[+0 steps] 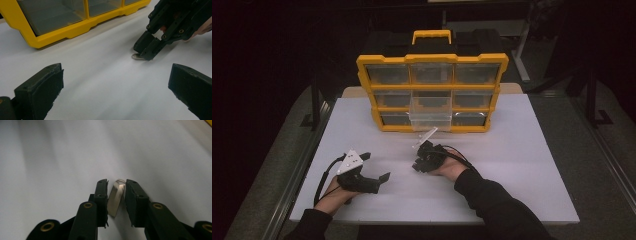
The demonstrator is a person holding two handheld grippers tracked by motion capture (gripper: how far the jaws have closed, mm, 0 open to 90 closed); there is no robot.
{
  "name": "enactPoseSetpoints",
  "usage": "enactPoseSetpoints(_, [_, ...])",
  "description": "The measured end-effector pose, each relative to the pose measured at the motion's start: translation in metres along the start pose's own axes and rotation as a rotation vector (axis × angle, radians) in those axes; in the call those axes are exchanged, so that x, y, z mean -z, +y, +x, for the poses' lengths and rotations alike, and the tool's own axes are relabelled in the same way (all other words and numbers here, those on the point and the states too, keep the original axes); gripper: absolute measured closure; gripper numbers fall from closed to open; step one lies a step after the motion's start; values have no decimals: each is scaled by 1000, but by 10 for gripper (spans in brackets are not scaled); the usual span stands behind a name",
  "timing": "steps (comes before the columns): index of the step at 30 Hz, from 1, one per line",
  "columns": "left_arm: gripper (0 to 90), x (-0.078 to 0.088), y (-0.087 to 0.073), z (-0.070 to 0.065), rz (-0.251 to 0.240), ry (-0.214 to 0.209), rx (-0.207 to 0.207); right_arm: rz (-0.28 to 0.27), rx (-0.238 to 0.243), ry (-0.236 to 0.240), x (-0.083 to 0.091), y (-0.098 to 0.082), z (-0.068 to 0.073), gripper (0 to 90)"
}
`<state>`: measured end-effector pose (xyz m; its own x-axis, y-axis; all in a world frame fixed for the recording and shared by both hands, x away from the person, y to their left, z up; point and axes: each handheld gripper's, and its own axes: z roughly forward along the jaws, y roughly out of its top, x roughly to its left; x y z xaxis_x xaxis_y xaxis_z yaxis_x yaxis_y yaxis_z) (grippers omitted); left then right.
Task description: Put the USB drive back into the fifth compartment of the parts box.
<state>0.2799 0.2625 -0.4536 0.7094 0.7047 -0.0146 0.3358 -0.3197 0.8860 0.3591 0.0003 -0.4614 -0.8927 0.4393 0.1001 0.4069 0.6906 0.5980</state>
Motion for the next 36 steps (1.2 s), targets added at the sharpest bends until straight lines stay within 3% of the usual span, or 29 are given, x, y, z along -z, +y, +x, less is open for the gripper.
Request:
enactPoseSetpoints(13, [0,-1,-1,-1,7,-3,-8,16,24,-32,-1,0,4,777])
enactPoseSetpoints(26, [0,0,0,-1,6,0,-9,4,26,-14,1,-1,2,782])
enactPoseSetpoints(36, [0,0,0,-1,7,0,-14,-21,33,1,24,-3,4,782])
